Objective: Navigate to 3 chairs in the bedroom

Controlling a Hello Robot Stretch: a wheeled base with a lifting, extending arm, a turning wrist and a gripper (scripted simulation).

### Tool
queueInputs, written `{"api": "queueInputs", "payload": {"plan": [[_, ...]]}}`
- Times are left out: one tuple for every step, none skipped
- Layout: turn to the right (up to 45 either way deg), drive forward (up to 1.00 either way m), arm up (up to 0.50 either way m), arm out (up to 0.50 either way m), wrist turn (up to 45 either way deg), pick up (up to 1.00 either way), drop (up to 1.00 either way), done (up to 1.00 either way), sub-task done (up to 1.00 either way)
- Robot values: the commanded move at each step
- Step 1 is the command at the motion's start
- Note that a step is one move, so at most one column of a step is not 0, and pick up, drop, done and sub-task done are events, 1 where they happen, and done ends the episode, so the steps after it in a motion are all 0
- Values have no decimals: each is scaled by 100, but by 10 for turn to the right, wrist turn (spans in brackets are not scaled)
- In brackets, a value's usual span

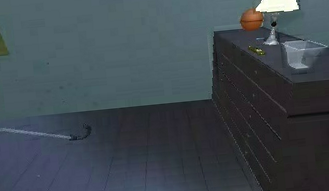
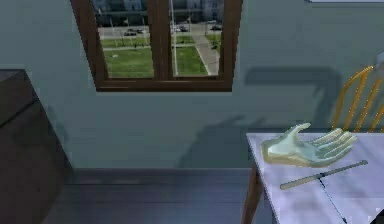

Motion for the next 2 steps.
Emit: {"api": "queueInputs", "payload": {"plan": [[0,20,0,0,0,0,0,0,0],[-450,0,0,0,0,0,0,0,0]]}}
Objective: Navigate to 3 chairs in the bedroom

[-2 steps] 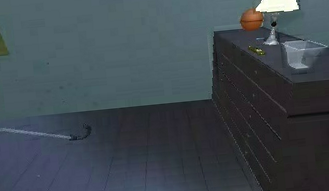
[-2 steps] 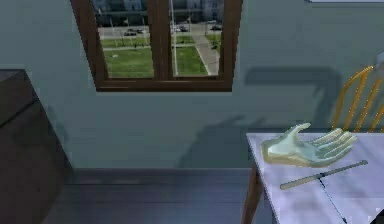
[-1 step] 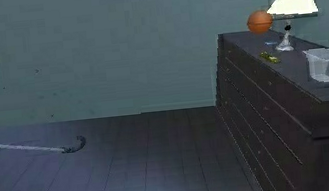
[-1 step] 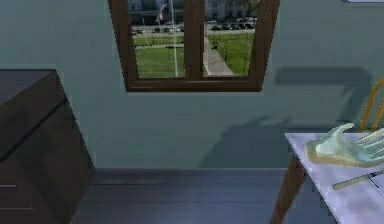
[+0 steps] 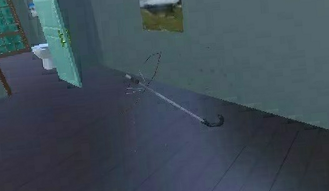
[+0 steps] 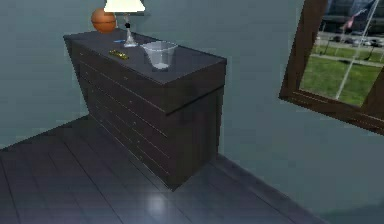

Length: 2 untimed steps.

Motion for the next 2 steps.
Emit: {"api": "queueInputs", "payload": {"plan": [[-60,0,0,0,0,0,0,0,0],[0,35,0,0,0,0,0,0,0]]}}
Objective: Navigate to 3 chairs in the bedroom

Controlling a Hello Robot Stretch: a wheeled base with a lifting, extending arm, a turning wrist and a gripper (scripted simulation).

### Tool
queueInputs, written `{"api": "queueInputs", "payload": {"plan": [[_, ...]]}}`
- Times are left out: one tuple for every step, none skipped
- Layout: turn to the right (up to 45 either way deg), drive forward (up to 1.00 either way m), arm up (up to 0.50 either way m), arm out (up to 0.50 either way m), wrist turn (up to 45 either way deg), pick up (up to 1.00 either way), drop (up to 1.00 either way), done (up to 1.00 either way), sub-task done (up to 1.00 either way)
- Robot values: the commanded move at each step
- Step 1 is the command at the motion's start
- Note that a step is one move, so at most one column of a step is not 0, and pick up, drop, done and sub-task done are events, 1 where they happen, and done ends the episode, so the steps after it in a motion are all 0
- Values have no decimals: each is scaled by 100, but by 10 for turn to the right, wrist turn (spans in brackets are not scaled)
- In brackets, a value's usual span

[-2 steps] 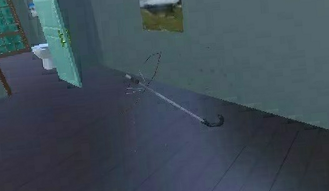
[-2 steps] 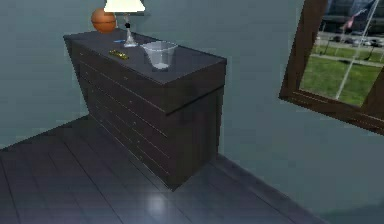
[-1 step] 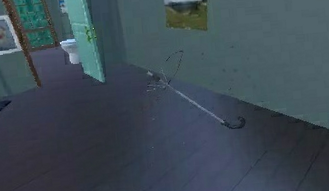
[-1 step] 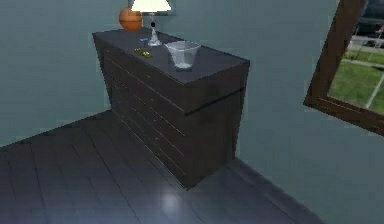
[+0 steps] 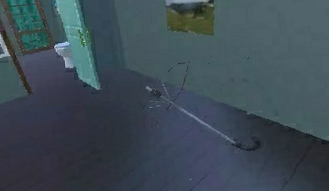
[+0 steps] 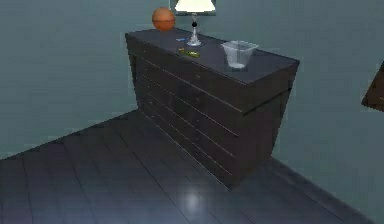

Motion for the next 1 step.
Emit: {"api": "queueInputs", "payload": {"plan": [[-450,0,0,0,0,0,0,0,0]]}}
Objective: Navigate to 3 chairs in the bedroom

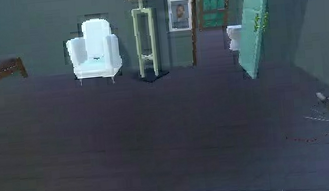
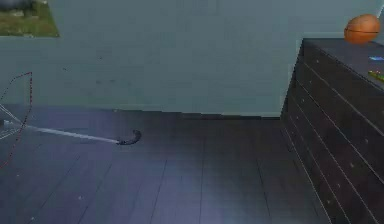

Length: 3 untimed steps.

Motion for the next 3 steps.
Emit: {"api": "queueInputs", "payload": {"plan": [[-450,0,0,0,0,0,0,0,0],[0,65,0,0,0,0,0,0,0],[-390,0,0,0,0,0,0,0,0]]}}
